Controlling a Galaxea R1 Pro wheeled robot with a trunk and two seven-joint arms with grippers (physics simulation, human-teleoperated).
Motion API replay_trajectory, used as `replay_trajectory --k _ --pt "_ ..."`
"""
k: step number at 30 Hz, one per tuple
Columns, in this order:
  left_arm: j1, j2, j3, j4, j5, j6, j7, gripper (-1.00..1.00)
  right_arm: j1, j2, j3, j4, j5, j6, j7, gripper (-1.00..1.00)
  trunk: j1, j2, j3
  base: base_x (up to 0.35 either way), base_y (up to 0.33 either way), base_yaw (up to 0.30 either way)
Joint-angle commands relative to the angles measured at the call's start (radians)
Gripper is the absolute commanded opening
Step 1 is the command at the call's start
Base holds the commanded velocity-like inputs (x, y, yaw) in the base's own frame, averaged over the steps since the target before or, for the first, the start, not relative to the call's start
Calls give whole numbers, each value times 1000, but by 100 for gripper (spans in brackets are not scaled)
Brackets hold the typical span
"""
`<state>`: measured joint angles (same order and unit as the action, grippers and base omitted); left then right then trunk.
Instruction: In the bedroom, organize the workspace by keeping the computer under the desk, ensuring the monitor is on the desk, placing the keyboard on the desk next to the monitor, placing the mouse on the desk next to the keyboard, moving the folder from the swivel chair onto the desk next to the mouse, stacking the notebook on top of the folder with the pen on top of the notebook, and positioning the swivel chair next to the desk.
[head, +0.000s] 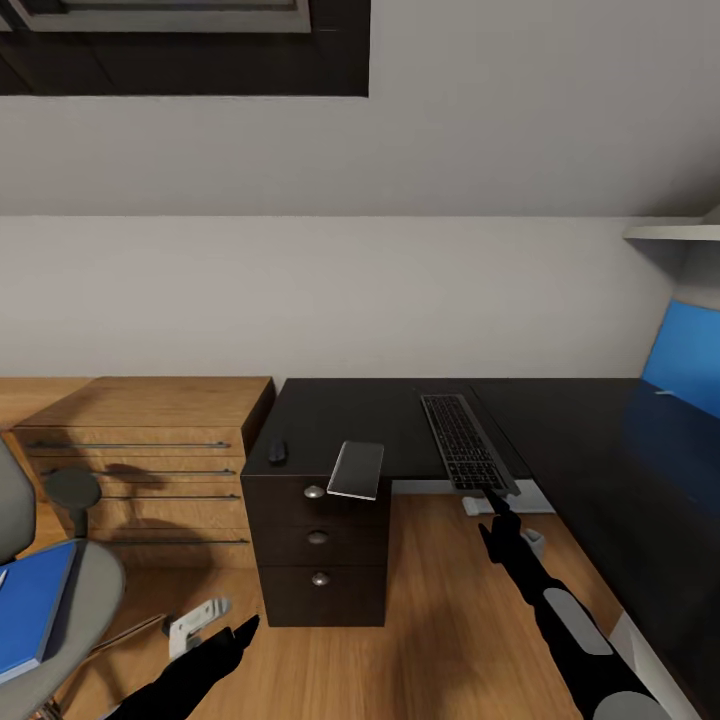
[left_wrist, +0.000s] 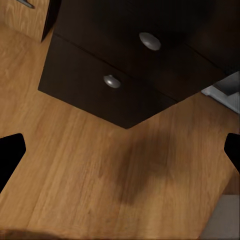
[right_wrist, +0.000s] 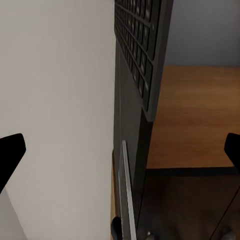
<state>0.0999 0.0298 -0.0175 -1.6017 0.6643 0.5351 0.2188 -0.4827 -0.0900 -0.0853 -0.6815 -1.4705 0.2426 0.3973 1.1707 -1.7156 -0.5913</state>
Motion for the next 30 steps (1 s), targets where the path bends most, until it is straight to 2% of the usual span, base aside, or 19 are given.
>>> replay_trajectory --k 1,6,7,12,27,30 --pt "6 1 -3 -4 10 1 6 100 0 0 -4 0 -9 9 2 100 0 0 -1 1 0 0" --pt "6 1 -3 -4 10 1 6 100 0 0 -4 0 -9 9 2 100 0 0 -1 1 0 0" --pt "43 2 -5 -10 9 -1 -11 100 0 -5 -20 1 -8 1 1 100 0 0 -1 0 0 0" --pt "89 4 -5 -8 7 -2 -32 100 0 -12 -37 2 -7 -20 0 100 0 0 -1 0 0 0" --pt "98 13 -4 3 4 -5 -36 100 -1 -25 -65 6 -7 -26 -47 100 0 0 -1 65 0 0" --pt "98 13 -4 3 4 -4 -36 100 -2 -25 -65 8 -7 -27 -80 100 0 0 -1 159 0 0"
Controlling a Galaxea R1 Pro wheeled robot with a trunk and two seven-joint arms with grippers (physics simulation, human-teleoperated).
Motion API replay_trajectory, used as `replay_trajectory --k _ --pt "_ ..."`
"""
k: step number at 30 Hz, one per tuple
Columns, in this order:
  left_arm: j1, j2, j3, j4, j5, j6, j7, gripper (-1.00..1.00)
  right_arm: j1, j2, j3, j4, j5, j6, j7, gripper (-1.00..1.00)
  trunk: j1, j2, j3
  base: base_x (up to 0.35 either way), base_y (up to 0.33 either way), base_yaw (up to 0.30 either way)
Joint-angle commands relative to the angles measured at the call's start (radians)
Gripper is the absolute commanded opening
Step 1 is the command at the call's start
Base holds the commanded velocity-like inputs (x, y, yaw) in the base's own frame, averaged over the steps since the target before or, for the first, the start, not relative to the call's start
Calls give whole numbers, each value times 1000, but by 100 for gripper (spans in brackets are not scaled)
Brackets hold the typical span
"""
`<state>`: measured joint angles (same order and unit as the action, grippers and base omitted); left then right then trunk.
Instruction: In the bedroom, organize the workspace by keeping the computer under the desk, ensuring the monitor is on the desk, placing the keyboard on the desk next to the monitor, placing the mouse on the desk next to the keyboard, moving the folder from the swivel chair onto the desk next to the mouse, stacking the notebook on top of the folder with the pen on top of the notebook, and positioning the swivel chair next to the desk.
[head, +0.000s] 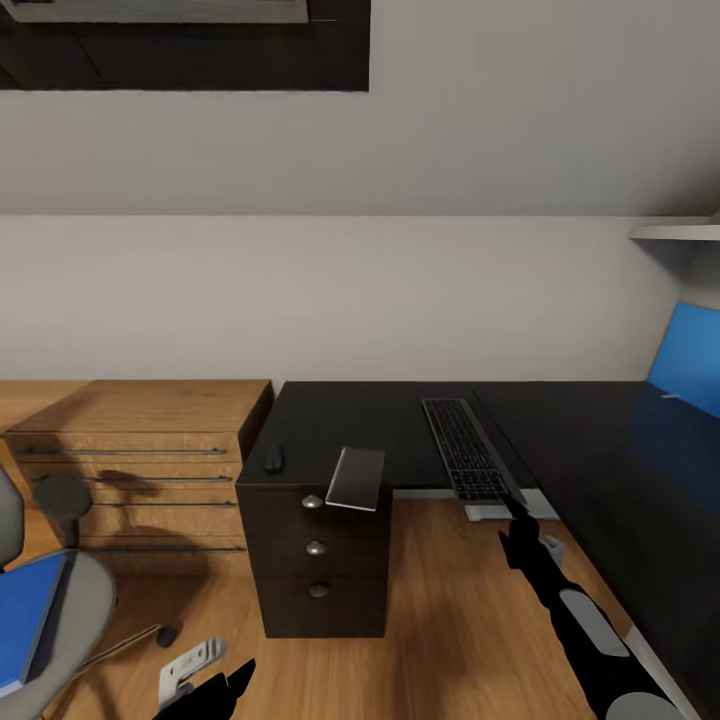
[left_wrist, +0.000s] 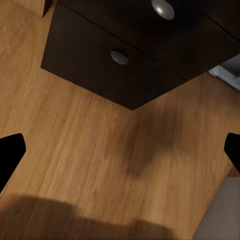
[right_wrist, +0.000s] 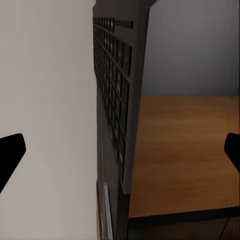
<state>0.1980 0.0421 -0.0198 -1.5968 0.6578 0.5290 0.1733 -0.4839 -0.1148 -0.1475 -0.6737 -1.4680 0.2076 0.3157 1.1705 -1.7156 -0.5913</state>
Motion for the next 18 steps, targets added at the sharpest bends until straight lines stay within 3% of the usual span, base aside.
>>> replay_trajectory --k 1,8,18 --pt "0 1 -2 -2 11 2 9 100 -1 0 -3 1 -9 8 -5 100 0 0 -1 80 0 0" --pt "0 1 0 -2 11 2 9 100 -1 4 -2 2 -9 -28 -35 100 0 0 -1 30 0 0" --pt "0 1 0 -2 11 2 9 100 -1 5 -1 2 -9 -33 -37 100 0 0 -1 135 18 0"
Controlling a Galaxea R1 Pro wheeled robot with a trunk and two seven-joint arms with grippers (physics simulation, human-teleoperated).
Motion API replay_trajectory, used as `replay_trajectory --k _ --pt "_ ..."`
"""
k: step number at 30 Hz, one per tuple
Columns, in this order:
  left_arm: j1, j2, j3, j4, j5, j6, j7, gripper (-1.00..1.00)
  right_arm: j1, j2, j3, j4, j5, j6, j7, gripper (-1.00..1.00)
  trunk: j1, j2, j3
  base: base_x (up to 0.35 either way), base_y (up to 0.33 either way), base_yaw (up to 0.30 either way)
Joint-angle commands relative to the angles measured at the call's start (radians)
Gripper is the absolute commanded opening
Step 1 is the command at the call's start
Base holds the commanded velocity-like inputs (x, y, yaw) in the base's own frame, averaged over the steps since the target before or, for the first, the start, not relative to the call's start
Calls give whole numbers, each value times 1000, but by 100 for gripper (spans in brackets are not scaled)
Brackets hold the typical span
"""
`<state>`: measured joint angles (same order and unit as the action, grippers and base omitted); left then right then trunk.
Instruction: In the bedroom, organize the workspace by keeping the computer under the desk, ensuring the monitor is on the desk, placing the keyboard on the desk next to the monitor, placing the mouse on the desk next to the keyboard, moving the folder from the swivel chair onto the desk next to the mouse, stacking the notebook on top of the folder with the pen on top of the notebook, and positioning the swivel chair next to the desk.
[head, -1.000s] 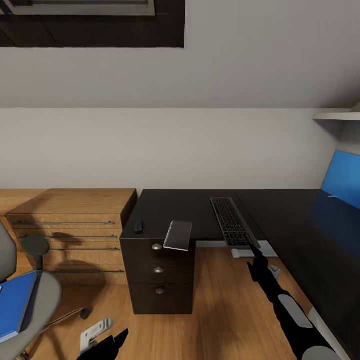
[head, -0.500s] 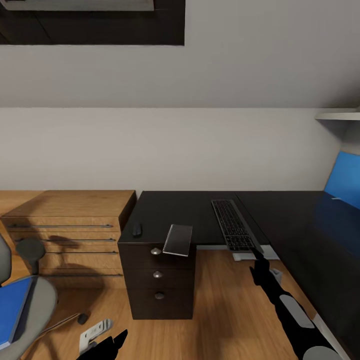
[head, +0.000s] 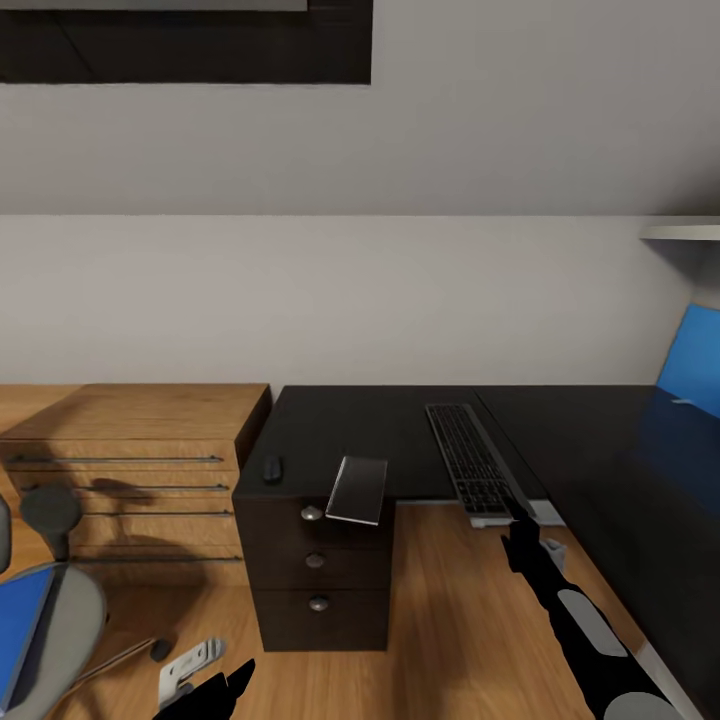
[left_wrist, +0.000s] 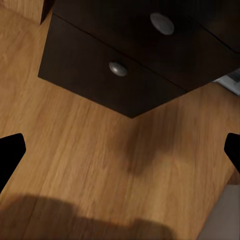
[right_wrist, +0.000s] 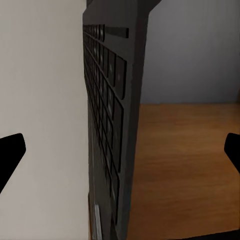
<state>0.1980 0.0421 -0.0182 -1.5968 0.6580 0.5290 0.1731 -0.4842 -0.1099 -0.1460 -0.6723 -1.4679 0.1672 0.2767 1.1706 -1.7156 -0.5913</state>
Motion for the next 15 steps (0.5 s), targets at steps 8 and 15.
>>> replay_trajectory --k 8,15 --pt "0 1 -1 2 10 2 9 100 -1 1 -3 0 -9 8 2 100 0 0 -1 149 21 0" --pt "0 1 0 3 11 2 10 100 -1 1 -2 0 -9 8 2 100 0 0 -1 82 3 0"
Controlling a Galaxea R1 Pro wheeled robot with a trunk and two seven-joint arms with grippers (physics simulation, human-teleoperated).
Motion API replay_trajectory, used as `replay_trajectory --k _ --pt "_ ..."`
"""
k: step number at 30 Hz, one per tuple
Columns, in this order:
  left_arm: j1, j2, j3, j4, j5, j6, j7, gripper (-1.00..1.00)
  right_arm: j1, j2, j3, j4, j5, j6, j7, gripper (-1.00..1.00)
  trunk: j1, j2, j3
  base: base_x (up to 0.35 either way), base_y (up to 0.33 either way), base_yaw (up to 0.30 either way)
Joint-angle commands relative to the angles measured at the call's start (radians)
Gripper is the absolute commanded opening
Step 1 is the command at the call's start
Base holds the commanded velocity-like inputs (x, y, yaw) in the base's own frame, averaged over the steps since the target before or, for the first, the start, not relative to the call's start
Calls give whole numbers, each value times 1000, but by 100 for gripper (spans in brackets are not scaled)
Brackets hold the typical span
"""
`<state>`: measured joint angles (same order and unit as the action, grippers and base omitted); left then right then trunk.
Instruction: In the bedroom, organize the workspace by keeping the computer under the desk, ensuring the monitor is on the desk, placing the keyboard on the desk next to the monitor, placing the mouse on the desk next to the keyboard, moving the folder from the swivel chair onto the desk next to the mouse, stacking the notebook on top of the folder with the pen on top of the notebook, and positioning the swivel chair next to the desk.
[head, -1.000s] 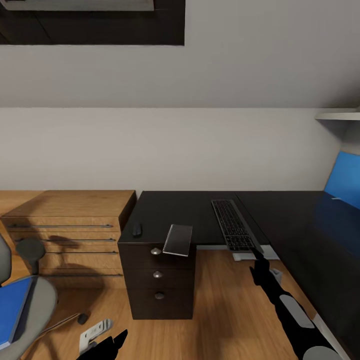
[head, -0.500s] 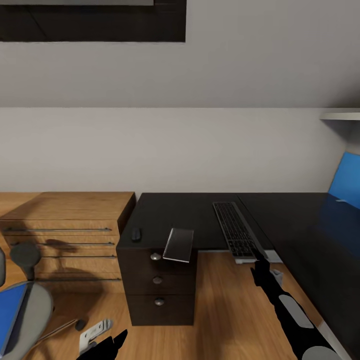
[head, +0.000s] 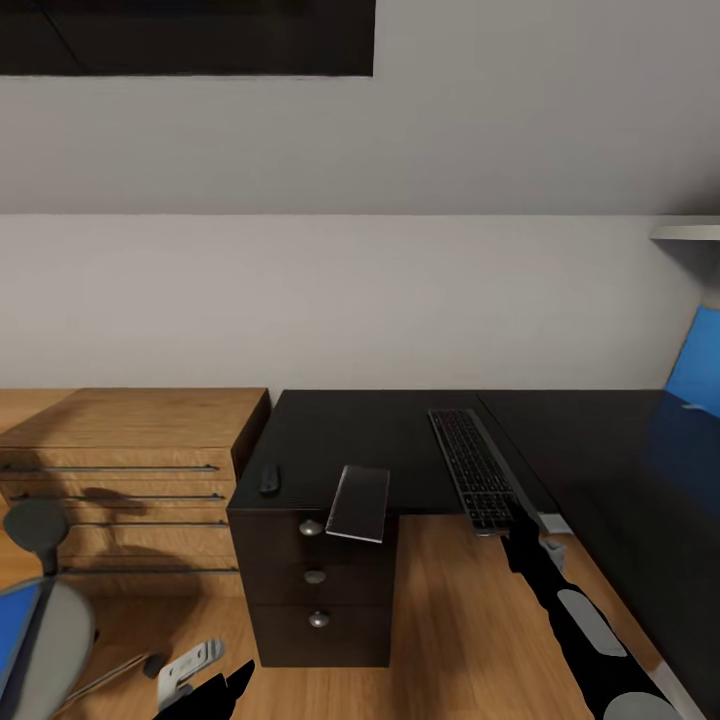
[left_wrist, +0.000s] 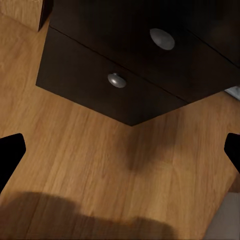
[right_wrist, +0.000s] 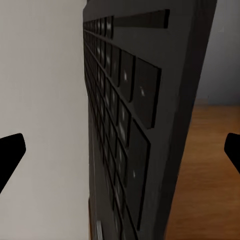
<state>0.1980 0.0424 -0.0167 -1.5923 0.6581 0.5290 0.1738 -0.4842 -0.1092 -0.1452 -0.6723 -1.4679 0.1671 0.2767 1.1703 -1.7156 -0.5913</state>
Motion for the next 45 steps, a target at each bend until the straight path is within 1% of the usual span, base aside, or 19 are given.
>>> replay_trajectory --k 1,8,9,24,35,45 --pt "0 1 -2 -2 11 2 10 100 -1 0 -2 0 -9 8 2 100 0 0 -1 128 0 0" --pt "0 1 0 0 12 2 10 100 -1 0 -2 0 -9 8 2 100 0 0 -1 25 0 0" --pt "0 1 0 0 12 3 10 100 -1 0 -2 0 -9 8 2 -100 0 0 -1 4 0 0" --pt "0 1 0 0 15 2 12 100 -1 -1 -3 0 -9 5 2 -100 0 0 -1 0 0 0" --pt "0 1 0 1 15 2 13 100 -1 -1 -2 -1 -8 4 3 -100 -42 77 34 0 0 0" --pt "0 1 3 18 14 2 18 100 -1 -1 2 -9 -8 5 7 -100 -80 147 65 0 0 0"
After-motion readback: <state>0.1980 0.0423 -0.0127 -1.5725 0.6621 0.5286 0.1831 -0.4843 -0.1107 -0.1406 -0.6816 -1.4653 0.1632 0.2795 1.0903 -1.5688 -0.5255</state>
